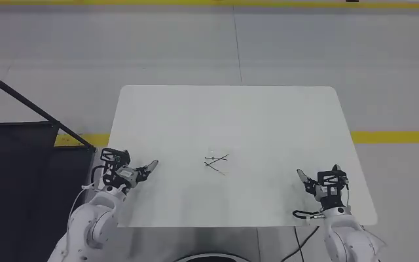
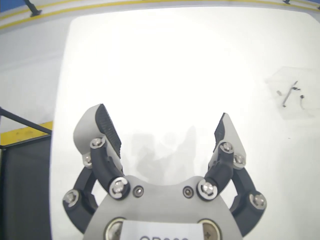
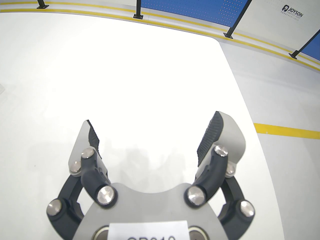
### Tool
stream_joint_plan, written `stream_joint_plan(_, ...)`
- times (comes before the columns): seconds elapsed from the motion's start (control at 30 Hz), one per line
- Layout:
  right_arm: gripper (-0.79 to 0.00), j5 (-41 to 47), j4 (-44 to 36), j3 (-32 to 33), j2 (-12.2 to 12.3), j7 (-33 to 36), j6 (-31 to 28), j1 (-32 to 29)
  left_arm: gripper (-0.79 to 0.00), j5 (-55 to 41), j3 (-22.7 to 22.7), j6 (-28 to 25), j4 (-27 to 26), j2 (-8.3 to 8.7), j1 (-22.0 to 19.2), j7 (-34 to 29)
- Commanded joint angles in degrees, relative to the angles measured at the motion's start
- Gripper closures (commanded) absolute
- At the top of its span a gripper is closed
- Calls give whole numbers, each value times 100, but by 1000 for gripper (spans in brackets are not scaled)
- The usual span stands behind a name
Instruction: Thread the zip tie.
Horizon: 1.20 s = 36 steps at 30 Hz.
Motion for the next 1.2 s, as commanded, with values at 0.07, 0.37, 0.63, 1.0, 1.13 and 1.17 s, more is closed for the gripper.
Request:
stream_joint_plan(0.07, -785, 0, 0, 0, 0, 0, 0, 0, -785, -389, 177, -243, 31, -6, -289, -571)
stream_joint_plan(0.37, -785, 0, 0, 0, 0, 0, 0, 0, -785, -1445, 566, -349, 85, -26, -991, -2037)
stream_joint_plan(0.63, -785, 0, 0, 0, 0, 0, 0, 0, -785, -1541, 629, -359, 57, -17, -1158, -2419)
stream_joint_plan(1.0, -785, 0, 0, 0, 0, 0, 0, 0, -785, -2307, 752, -73, 129, -58, -1271, -2513)
stream_joint_plan(1.13, -785, 0, 0, 0, 0, 0, 0, 0, -785, -3337, 824, 126, 204, -83, -1541, -3041)
stream_joint_plan(1.17, -785, 0, 0, 0, 0, 0, 0, 0, -785, -3511, 863, 170, 226, -85, -1613, -3205)
